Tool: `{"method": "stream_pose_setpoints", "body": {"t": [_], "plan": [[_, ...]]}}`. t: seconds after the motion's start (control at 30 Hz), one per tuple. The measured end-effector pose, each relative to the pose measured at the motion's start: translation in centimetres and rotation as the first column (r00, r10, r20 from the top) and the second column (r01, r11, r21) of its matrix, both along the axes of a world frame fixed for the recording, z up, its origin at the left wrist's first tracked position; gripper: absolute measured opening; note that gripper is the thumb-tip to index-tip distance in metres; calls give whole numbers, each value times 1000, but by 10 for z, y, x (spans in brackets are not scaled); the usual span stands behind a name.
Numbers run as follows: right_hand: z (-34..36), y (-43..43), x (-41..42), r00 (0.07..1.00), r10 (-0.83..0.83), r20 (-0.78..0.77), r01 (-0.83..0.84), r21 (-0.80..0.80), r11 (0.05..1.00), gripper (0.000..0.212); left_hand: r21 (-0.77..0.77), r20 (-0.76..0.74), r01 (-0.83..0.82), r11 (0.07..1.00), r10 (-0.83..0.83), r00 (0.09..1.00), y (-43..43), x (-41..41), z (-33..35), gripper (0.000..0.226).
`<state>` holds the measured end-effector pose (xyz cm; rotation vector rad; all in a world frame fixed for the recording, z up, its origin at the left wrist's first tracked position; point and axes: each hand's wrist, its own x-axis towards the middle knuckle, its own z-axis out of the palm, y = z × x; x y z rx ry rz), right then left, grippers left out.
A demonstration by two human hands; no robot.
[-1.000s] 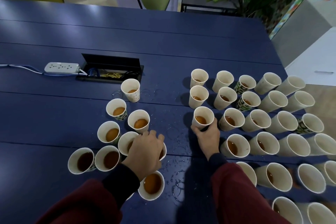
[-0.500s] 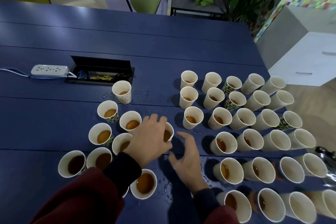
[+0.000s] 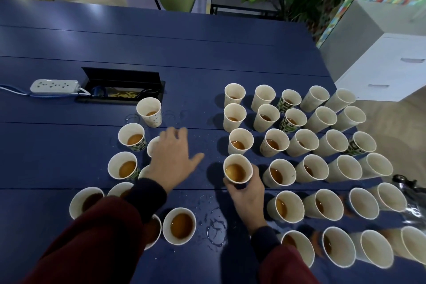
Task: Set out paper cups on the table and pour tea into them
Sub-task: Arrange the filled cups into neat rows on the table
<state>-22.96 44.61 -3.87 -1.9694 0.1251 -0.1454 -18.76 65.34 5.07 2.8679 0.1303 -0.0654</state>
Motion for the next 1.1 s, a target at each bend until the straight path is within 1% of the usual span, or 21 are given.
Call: {"method": "stream_pose_setpoints", "body": {"t": [0.1, 0.17, 0.23, 0.37, 0.6, 0.7, 0.87, 0.93, 1.0, 1.03, 1.1], "plan": [[-9, -8, 2, 998, -33, -44, 32, -15, 999, 52, 131, -9, -104, 986, 106, 994, 25, 4, -13, 78], [-17, -12, 2, 996, -36, -82, 34, -21, 999, 53, 185, -28, -130, 974, 137, 990, 36, 5, -19, 74], [-23, -15, 1, 994, -47, -100, 43, -37, 998, 53, 203, -68, -134, 970, 151, 986, 42, 6, -22, 69], [-25, -18, 1, 994, -36, -106, 29, -69, 997, 50, 125, -136, -113, 986, 130, 982, 47, 8, -25, 59], [-23, -19, 1, 991, -14, -131, 3, -84, 996, 55, 60, -147, -116, 991, 124, 981, 44, 12, -22, 56], [-19, -16, -3, 987, -7, -161, -5, -73, 997, 63, 36, -95, -106, 994, 108, 990, 40, 13, -14, 54], [2, -7, -24, 985, -71, -156, 62, -60, 996, 75, -66, -2, -38, 997, 38, 999, 24, 10, 11, 50], [14, -3, -33, 985, -106, -135, 95, -89, 992, 81, -118, 27, 8, 993, -5, 1000, 16, 6, 19, 51], [27, 0, -40, 983, -126, -130, 107, -144, 984, 97, -150, 48, 65, 987, -59, 997, 7, 0, 28, 53], [33, 3, -43, 986, -122, -113, 102, -168, 981, 103, -162, 54, 92, 983, -84, 995, 2, -3, 32, 54], [44, 10, -48, 996, -89, -32, 81, -202, 976, 106, -180, 58, 137, 974, -128, 990, -7, -11, 39, 56]]}}
